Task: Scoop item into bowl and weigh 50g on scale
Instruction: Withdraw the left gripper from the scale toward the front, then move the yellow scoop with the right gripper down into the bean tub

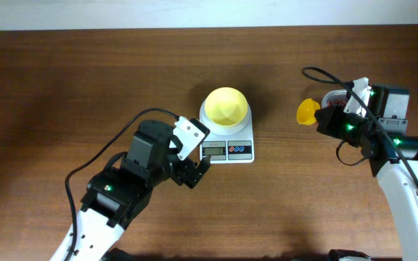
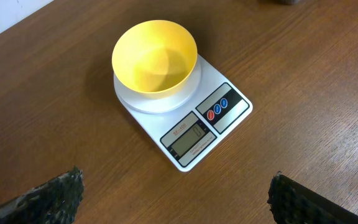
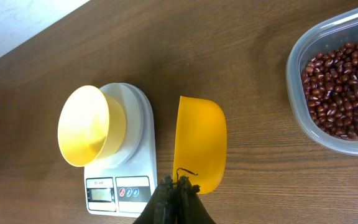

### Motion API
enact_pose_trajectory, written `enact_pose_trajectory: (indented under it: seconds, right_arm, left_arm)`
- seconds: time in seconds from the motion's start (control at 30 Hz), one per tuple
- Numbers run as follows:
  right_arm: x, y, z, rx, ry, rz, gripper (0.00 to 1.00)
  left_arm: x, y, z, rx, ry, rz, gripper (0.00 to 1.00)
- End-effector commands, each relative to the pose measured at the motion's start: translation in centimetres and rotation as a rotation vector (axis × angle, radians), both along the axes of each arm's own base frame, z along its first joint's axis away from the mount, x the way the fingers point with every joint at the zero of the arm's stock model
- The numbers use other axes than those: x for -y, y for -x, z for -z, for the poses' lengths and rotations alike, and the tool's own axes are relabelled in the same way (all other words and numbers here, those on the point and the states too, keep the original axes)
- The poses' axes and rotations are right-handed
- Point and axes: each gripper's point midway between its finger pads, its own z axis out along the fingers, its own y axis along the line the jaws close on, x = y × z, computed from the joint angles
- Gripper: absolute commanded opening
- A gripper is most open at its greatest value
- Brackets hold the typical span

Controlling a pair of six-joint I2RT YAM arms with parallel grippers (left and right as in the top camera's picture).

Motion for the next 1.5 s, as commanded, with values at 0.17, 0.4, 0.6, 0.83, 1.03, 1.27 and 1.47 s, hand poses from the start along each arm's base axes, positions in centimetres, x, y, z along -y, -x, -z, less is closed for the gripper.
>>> enact_pose_trajectory:
  seconds: [0.17,0.4,0.6,0.83,1.03,1.27,1.47]
  right_arm:
    - [0.3,-0.3,-1.4,0.043,0.02,0.001,0.04]
    - [0.3,-0.3,-1.4,0.043,0.02,0.0,0.04]
    - [0.3,-0.2,-1.3,0.038,0.022,-0.003,0.04]
    - [0.3,0.2,-1.9,0.037,0.055,-0.04,0.04]
    - [2.9,0.4,-6.3,0.05,0.248,-0.008,0.04]
    - [10.3,-0.8,-6.5,-0.033,0.666,0.123,0.04]
    - [14.9,-3.0,-0.8,-0.18,0.668,0.165,0.04]
  left_arm:
    - [1.3,0.2,-0.9,0.023,0.061,0.066,0.99]
    - [1.4,0.6,-0.7,0.002,0.072,0.075,0.99]
    - [1.7,0.8,-0.7,-0.004,0.083,0.086,0.99]
    - [1.7,0.8,-0.7,-0.004,0.083,0.086,0.99]
    - [1.7,0.8,-0.7,-0.004,0.083,0.086,0.99]
    - [1.7,0.8,-0.7,-0.004,0.083,0.086,0.99]
    - [1.7,0.8,-0.7,-0.004,0.083,0.086,0.99]
